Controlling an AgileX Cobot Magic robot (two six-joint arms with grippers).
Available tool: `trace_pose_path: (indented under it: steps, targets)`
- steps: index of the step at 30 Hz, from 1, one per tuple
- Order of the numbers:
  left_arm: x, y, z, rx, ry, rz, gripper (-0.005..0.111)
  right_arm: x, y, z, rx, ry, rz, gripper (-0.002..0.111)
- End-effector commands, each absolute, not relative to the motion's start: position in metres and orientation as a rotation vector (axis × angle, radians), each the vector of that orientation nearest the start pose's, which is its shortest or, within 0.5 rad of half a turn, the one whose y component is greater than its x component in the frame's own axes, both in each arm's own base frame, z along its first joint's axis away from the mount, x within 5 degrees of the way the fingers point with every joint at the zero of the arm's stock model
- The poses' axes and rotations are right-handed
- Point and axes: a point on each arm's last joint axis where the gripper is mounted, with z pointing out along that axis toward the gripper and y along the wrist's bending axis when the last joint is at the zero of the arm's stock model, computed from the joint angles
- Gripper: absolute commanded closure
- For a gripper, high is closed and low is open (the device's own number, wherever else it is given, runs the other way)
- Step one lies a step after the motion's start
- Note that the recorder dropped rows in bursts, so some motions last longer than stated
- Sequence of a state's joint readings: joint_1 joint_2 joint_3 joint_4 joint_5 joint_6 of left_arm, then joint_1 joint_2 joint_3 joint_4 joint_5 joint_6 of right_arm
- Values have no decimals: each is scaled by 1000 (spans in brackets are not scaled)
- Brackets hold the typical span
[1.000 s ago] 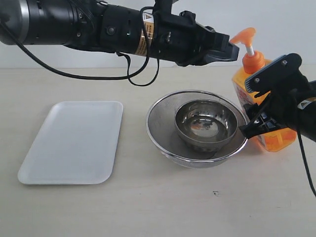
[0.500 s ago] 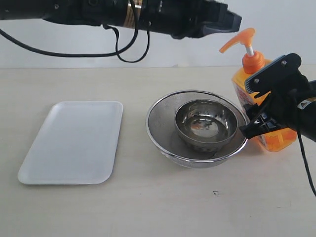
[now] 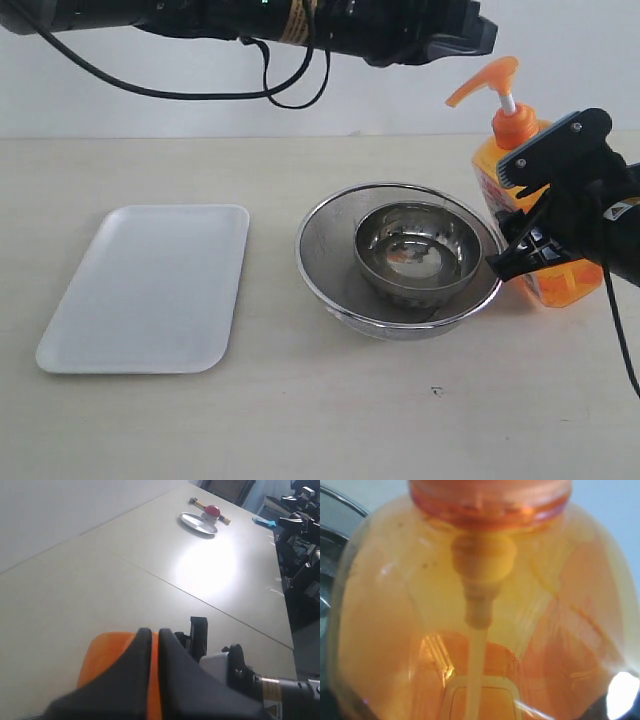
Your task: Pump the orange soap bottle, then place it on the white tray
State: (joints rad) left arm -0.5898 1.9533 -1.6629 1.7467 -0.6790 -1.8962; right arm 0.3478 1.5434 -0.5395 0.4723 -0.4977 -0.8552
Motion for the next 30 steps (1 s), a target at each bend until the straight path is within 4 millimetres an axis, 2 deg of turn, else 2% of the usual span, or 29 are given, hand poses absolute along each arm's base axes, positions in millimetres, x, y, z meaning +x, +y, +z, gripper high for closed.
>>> trace_pose_path:
  steps: [1, 15, 30]
  targets:
    - [349, -313, 322, 914, 1761, -1145, 102, 273, 77, 192, -634, 1852, -311, 108]
    - [357, -326, 282, 921, 1865, -1198, 102, 273, 77, 192, -628, 1854, -308, 108]
    - [358, -326, 279, 922, 1867, -1188, 102, 273, 76, 193, -622, 1847, -311, 108]
